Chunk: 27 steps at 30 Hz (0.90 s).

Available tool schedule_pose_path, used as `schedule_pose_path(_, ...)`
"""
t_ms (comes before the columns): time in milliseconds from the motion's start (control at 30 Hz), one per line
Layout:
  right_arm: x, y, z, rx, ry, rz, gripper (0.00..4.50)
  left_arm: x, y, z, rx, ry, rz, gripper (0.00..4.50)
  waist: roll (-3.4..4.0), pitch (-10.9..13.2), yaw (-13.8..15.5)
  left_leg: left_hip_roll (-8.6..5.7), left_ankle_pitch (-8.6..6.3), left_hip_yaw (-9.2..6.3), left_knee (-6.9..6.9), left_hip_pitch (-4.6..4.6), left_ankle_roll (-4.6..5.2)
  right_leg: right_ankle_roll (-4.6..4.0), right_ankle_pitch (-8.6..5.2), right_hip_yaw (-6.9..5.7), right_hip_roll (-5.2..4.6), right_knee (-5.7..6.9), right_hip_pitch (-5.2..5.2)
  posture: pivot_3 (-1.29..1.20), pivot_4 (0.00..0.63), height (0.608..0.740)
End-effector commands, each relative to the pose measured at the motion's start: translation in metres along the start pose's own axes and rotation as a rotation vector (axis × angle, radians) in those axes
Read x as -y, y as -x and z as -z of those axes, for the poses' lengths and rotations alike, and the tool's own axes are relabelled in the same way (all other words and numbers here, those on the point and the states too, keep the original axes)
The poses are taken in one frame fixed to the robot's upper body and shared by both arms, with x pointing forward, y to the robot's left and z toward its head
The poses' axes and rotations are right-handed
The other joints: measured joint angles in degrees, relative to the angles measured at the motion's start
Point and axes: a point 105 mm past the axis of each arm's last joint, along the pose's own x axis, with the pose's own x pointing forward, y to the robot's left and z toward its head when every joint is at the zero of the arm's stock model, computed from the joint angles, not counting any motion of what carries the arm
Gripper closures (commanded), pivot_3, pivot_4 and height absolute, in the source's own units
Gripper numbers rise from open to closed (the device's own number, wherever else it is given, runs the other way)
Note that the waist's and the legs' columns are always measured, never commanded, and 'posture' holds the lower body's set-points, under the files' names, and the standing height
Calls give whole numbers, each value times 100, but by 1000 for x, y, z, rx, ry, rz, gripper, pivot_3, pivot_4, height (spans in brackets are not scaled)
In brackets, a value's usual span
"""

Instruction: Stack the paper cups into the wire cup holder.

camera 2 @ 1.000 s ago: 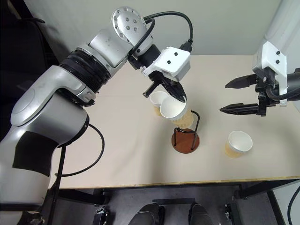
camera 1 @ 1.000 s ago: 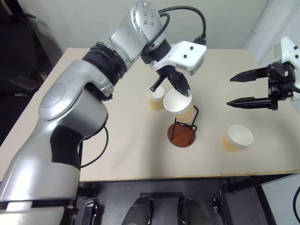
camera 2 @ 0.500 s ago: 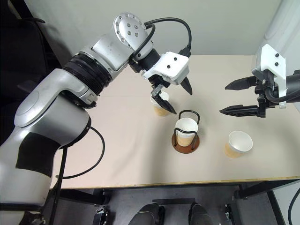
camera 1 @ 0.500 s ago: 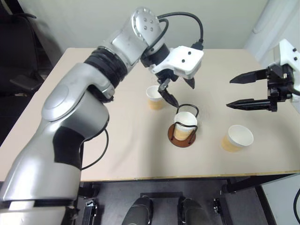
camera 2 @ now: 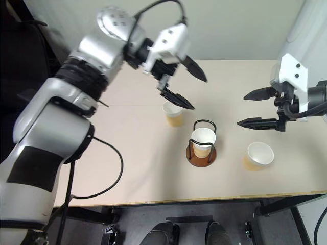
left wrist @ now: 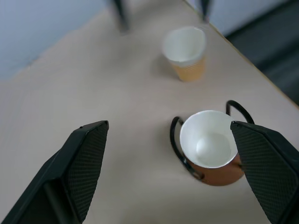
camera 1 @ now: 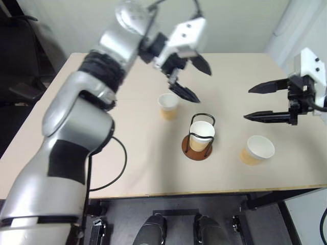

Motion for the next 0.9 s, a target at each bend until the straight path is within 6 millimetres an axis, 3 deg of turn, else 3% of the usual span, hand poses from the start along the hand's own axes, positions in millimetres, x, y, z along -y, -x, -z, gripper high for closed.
schedule_pose_path(33, -5, 4, -9, 54, 7, 41, 484, 5, 27, -11, 113, 51, -43, 32, 3, 2, -13, -1, 1, -3, 1, -2, -2, -2, -1, 2, -2, -2, 0, 0, 150, 740)
schedule_pose_path(133, -14, 0, 1, 27, -33, 25, 484, 32, 46, 1, 139, 157, -18, 32, 11, -1, -25, -2, 3, -1, 1, -4, -2, -13, -8, 0, -1, -6, 0, 0, 150, 740)
schedule_pose_path(300, -25, -5, 9, -5, -68, -22, 484, 90, 48, 21, 64, 285, 126, 32, 14, -3, -28, 1, 11, 2, 7, 7, -18, -17, -17, -1, 19, 3, -1, 0, 150, 740)
schedule_pose_path(367, -29, -8, 19, -55, -49, -43, 484, 103, 46, 33, 7, 285, 154, 32, 11, -4, 18, 0, 11, -10, 8, 9, -17, -51, -36, -9, 24, 4, 7, 0, 150, 740)
schedule_pose_path(567, -36, -11, 55, -235, 40, -94, 484, 110, 38, 42, -5, 307, 180, 32, 11, -4, 40, -11, 10, -26, 8, 13, -14, -67, -23, -16, 4, 4, 19, 0, 150, 740)
schedule_pose_path(900, -34, -6, 79, -352, 121, -98, 484, 103, 36, 44, -1, 287, 158, 32, 11, -4, -51, -3, 15, -34, -1, 24, 12, -73, 15, -4, 13, 19, 14, 0, 150, 740)
